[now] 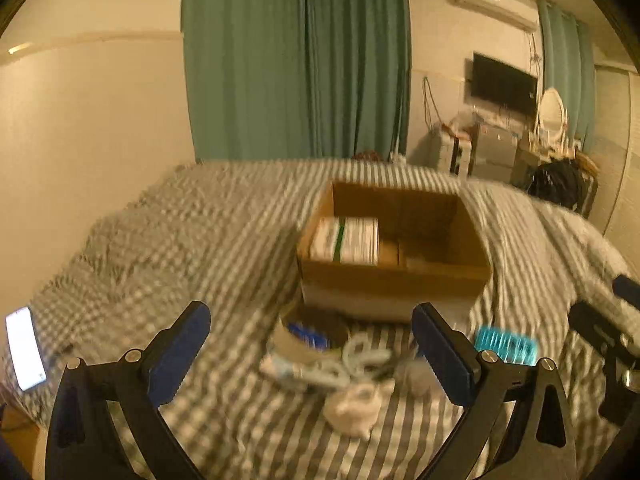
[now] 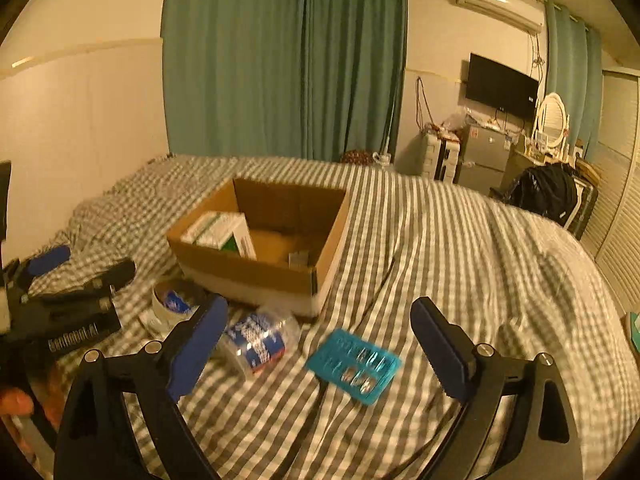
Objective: Organize objects
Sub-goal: 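Lower the medicine box into the cardboard box with the left gripper while the right drops the tube in, then grasp the white rabbit figurine with the left gripper while the right grasps the floss jar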
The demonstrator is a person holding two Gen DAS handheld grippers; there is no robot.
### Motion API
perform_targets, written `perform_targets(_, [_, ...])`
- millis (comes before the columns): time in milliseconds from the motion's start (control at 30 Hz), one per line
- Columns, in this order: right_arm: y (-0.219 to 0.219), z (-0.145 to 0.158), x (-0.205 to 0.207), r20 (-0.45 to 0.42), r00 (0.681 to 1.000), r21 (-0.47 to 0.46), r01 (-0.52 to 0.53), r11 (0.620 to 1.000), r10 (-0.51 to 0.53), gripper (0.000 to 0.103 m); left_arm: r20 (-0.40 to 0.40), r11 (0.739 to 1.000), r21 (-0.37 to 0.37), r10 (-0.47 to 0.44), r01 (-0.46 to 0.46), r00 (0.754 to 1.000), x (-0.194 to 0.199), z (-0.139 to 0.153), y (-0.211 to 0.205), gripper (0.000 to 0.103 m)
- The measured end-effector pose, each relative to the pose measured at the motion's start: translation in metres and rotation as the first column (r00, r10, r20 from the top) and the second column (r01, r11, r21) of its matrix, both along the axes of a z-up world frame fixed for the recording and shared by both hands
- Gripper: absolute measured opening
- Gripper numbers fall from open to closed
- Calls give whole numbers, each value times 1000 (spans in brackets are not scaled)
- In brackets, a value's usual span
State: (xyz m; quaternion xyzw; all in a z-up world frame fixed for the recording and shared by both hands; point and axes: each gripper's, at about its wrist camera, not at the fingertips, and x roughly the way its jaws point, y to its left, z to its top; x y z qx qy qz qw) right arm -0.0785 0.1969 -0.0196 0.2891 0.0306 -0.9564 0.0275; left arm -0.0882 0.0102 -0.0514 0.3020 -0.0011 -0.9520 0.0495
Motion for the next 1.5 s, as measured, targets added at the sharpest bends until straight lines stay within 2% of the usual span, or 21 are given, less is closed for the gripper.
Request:
perform_targets(133, [-1, -37, -12, 96, 995, -72, 4, 997, 3, 93, 84, 999, -31, -21, 24, 996, 3, -45, 6, 103])
perform_targets(300, [-2, -66, -21, 161, 987, -52, 27, 998, -19, 93, 151, 999, 0, -45, 46, 987, 0, -82, 7, 103])
perform_targets(400, [-2, -75, -24, 180, 983, -44, 38, 998, -29, 93, 188, 998, -7, -62, 65, 980, -7, -97, 12, 101])
perform_targets(500, [-3, -80, -27, 192, 980, -28, 52, 998, -46, 93, 204, 996, 5, -90, 91, 975, -14, -108, 16, 87])
perform_targets(567, [-4, -83, -30, 206, 977, -23, 61, 998, -55, 93, 226, 992, 12, -122, 122, 966, -18, -114, 18, 59])
perform_targets(600, [-4, -85, -31, 211, 976, -20, 65, 998, -59, 93, 235, 990, 21, -141, 140, 962, -19, -117, 19, 55])
perform_targets(733, [-11, -87, -35, 227, 972, -24, 66, 998, -59, 93, 218, 986, 49, -167, 160, 961, -16, -112, 11, 55])
perform_targets(833, [-22, -87, -43, 250, 968, -33, 44, 999, -34, 93, 235, 991, 36, -133, 128, 963, -14, -103, -3, 55])
perform_targets(967, [-45, -88, -62, 268, 963, -32, 22, 999, -12, 93, 218, 995, 60, -86, 75, 972, -14, -89, -25, 55])
perform_targets(1167, [-72, -110, -100, 349, 936, -51, 68, 996, -46, 93, 169, 1000, 15, -28, 26, 985, -15, -80, -49, 55])
perform_targets(1400, [-76, -140, -117, 383, 916, 37, 111, 993, -116, 93, 190, 999, 49, -28, 19, 981, -20, -89, -59, 55])
perform_targets(1500, [-64, -147, -115, 397, 913, 10, 101, 995, -97, 90, 190, 998, 50, -31, 22, 981, -20, -89, -59, 55])
